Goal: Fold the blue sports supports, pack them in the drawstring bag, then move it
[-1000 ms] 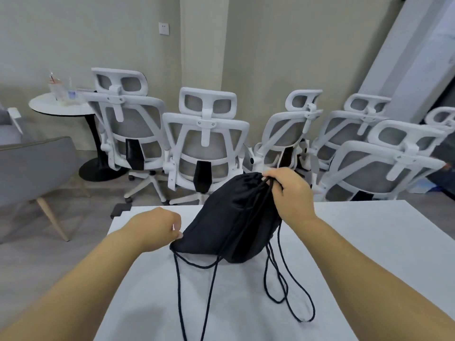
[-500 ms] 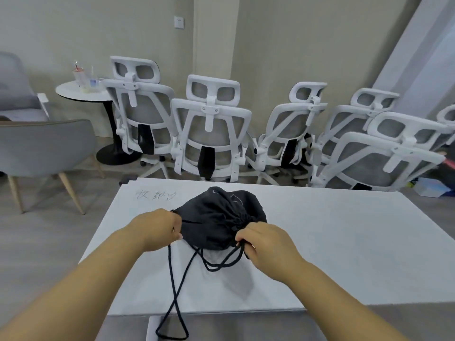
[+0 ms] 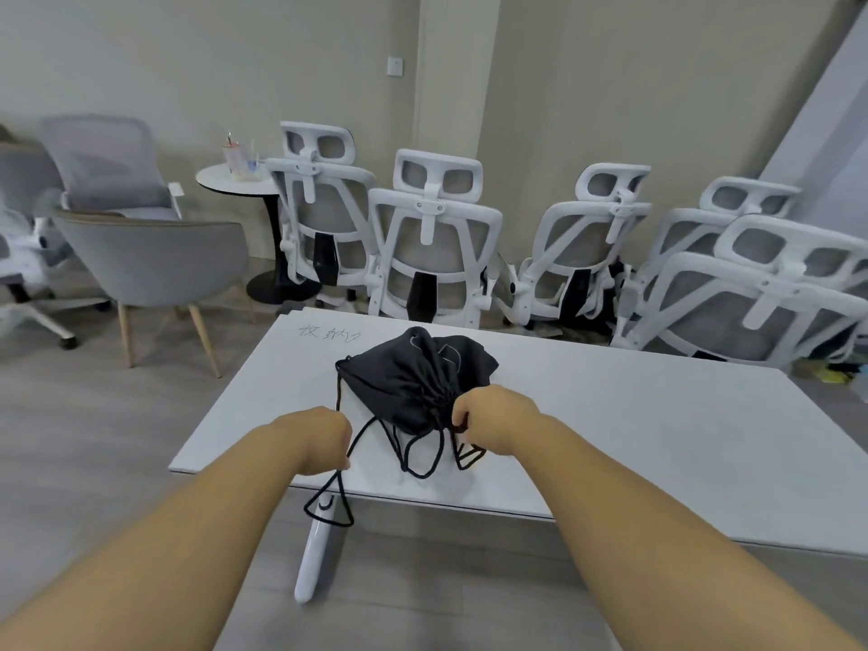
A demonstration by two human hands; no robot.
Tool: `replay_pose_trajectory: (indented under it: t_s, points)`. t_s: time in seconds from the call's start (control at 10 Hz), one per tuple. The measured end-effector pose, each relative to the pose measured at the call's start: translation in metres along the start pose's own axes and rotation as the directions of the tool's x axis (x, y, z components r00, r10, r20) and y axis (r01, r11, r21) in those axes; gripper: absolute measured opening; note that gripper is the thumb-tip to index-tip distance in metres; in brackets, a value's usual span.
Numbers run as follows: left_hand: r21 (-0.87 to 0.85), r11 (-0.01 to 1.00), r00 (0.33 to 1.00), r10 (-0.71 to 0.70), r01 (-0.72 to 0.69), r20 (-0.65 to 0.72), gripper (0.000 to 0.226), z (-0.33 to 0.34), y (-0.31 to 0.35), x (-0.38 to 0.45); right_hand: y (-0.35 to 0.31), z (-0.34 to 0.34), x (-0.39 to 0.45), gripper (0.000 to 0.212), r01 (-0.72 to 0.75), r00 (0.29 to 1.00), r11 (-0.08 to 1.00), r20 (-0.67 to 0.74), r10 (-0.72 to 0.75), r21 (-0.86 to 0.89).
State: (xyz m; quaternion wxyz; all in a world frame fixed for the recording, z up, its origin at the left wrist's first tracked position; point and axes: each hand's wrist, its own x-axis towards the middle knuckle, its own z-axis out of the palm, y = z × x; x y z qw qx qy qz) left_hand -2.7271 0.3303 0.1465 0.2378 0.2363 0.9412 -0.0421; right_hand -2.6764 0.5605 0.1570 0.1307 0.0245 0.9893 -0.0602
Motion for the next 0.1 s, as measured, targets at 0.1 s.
replay_pose_trajectory:
  t_s: [0.1]
  points:
    - [0.059,0.998,0.999,-0.03,0.028,0.025,0.029,-0.0001,0.0015,-0.0095,-0.0002,-0.016,-0.0206,0.026,-0.002,0.998,0.999,0.062,0.004,-0.044]
